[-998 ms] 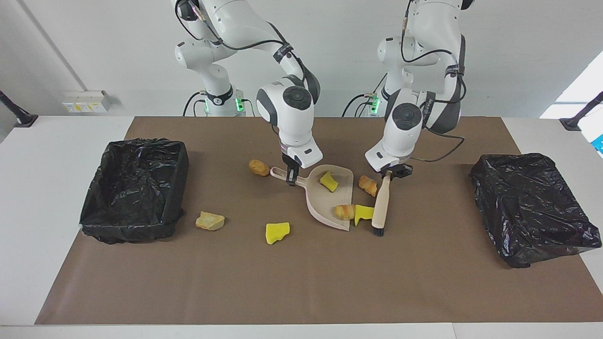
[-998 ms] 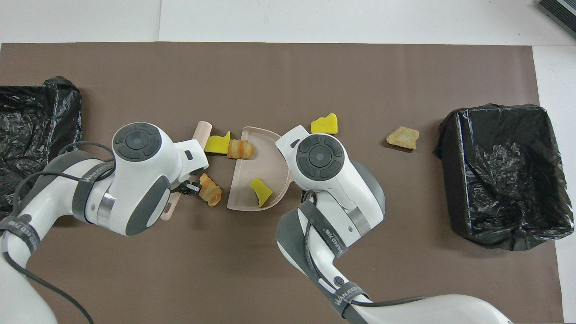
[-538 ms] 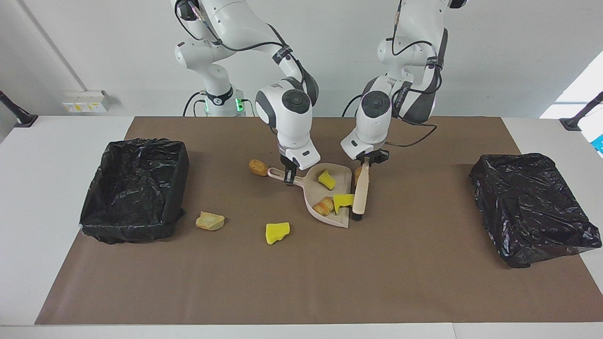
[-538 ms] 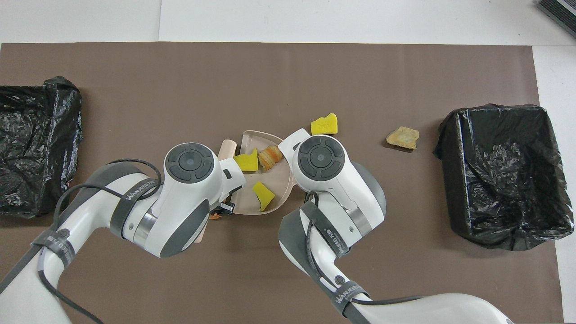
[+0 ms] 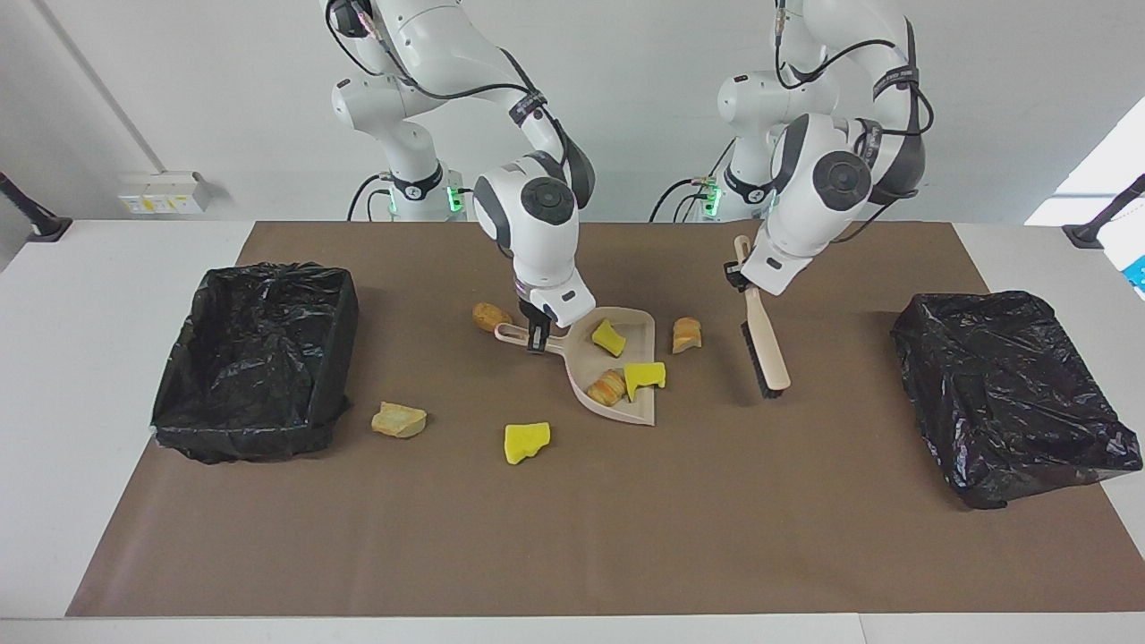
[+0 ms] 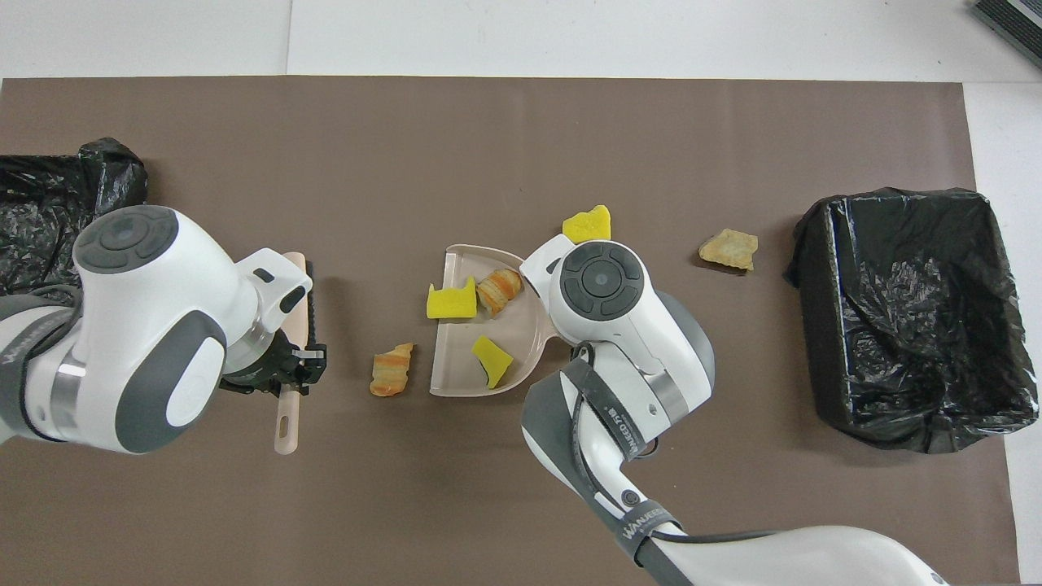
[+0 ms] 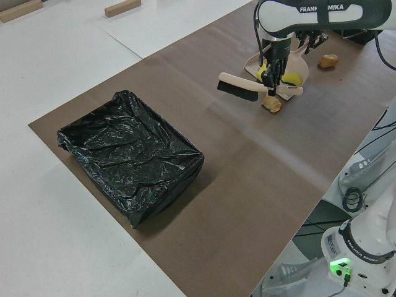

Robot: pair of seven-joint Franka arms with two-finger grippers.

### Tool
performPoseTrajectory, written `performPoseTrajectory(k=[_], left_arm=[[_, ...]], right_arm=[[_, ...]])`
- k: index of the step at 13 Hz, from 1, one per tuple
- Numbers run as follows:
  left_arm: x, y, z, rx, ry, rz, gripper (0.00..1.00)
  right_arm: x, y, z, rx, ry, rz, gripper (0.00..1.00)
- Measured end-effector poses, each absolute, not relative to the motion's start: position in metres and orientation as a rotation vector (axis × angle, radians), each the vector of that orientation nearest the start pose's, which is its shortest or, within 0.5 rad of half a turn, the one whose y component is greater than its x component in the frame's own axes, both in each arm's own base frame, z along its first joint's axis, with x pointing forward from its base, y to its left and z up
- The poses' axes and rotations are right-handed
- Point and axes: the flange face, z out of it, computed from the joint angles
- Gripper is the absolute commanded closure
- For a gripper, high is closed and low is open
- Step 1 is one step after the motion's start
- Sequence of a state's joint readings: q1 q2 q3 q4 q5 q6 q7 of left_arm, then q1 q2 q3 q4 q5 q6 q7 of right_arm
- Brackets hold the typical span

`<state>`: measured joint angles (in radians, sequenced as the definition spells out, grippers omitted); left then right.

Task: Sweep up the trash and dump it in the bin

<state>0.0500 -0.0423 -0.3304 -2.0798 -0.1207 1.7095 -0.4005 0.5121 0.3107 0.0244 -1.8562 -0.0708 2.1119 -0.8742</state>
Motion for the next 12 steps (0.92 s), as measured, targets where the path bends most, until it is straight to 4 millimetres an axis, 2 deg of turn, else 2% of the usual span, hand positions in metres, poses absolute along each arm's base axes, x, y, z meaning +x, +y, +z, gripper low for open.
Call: performPoseTrajectory(k=[3,5,12], left_arm=[[0.441,-0.157,0.407,-3.094,-0.432,0.611,1.0],[0.419,-0.17,0.393,-3.111,-0.508,0.567,1.0],[0.374,-0.267,0.387,-3.167,-0.238,0.429,1.0]], right_arm=[[0.534,0.317,0.35,-2.378,-2.117,0.1,1.0],[0.529,0.324,0.351,-2.339,-2.159,0.1,1.0],[0.528,0.326,0.351,-2.2,-2.296,0.098,1.0]])
